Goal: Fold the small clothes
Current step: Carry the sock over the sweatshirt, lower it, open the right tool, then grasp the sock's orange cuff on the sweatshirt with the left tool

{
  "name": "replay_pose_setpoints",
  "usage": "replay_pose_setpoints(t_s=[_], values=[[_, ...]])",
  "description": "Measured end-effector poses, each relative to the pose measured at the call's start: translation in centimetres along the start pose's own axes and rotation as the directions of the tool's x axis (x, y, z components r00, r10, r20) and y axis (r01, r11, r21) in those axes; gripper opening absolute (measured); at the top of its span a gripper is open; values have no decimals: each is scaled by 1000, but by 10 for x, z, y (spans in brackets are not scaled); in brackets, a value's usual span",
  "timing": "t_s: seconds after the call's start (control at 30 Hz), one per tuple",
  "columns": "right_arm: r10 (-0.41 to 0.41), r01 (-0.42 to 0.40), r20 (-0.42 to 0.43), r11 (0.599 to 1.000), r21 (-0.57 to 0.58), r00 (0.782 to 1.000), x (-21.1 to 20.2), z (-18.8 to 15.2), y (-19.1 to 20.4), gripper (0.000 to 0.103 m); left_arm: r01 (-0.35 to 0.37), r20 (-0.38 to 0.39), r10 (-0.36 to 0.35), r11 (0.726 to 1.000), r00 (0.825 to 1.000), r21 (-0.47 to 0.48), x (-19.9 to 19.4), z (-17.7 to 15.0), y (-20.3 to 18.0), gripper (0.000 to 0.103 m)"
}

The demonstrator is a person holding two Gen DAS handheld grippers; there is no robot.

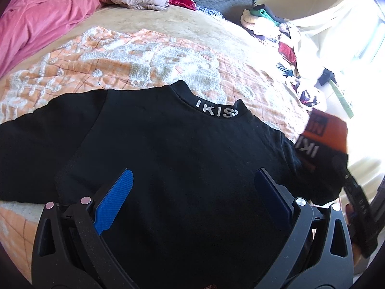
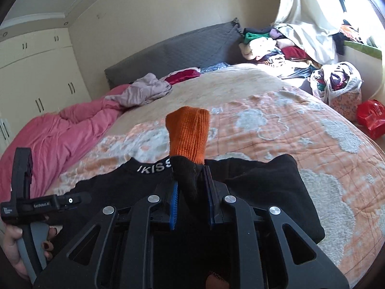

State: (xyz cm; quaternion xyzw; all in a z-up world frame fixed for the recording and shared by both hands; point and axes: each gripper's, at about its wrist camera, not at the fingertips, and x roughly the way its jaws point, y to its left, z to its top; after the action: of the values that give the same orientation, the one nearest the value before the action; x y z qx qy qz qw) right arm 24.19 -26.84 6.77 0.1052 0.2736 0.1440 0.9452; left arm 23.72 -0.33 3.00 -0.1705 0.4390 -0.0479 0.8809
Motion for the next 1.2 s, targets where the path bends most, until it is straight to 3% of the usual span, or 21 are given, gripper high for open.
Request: replay_pose_setpoints(t_s=[0.3, 0.5, 0.63, 0.9, 1.1, 1.2], values=[[78, -85, -106, 994, -69, 991, 24, -21, 32, 21, 51, -37, -52, 998, 998, -29, 11, -5, 1, 95], [202, -203, -97, 979, -6, 975, 12, -16, 29, 45, 79, -52, -82, 996, 995, -50, 14, -7, 2, 95], [171, -172, -80, 985, -8, 982, 4, -12, 24, 47, 135, -60, -138, 989, 989, -54, 17, -11, -2, 95], [87, -78, -95, 992, 99, 992, 2, -9, -12, 47, 237, -128, -240, 971, 962, -35, 37, -26, -28, 95], [49, -35, -77, 984, 173, 996, -11, -6, -37, 48, 243, -160, -239, 970, 958, 7, 56, -35, -52, 90], [29, -15, -62, 975, 220, 998, -19, -6, -52, 48, 192, -171, -179, 980, 969, 60, 70, -38, -65, 88]])
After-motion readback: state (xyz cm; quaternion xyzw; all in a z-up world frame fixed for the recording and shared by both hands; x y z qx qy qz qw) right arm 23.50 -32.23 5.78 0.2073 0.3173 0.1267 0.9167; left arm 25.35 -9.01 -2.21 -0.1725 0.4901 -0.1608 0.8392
